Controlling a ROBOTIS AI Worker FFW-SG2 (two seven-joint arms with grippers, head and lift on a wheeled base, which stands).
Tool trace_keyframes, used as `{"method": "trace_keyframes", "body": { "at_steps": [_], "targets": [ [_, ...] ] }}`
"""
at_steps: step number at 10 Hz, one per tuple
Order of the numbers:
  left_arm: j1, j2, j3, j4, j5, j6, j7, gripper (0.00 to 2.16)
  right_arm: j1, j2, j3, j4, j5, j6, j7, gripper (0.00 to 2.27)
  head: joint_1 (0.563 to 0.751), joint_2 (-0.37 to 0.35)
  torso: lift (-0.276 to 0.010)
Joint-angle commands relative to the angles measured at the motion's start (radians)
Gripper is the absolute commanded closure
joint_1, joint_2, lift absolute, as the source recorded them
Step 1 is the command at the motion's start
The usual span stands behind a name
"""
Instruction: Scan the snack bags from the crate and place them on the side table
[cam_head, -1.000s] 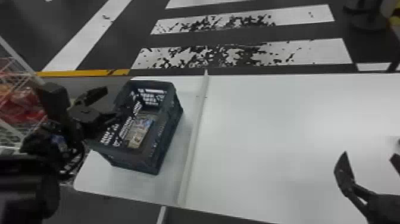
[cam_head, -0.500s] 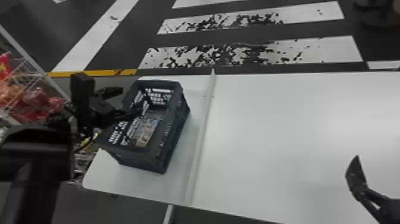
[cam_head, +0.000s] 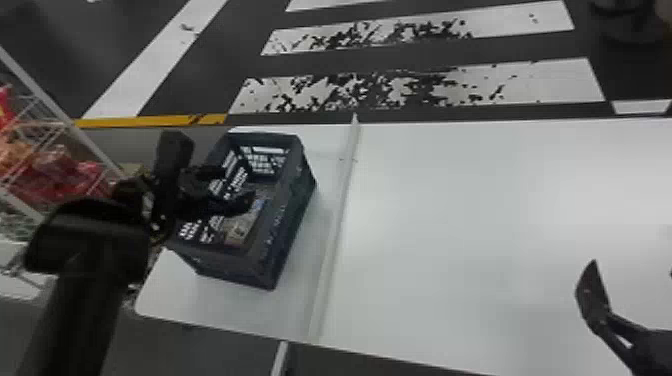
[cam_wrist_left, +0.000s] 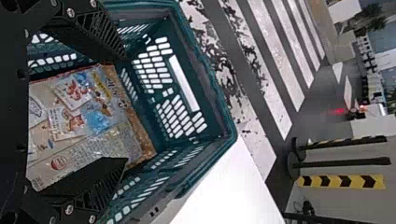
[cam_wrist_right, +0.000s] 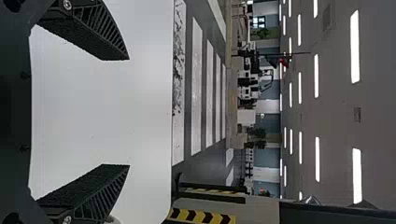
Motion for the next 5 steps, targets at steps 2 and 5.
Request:
{"method": "trace_keyframes", "body": {
  "at_steps": [2,5],
  "targets": [
    [-0.096,0.002,-0.077,0.143,-0.034,-0.003,-0.015,0.16,-0.006,-0.005,0.001,0.0,0.0,0.013,0.001,0.06,0.695,0.263,-0.081],
    [-0.23,0.0,-0.198,0.306,-0.09,-0.003,-0.055,0.16,-0.017,-0.008,0.0,0.005,-0.003,0.034,0.003,0.06,0.695,0.255,-0.081]
  ]
}}
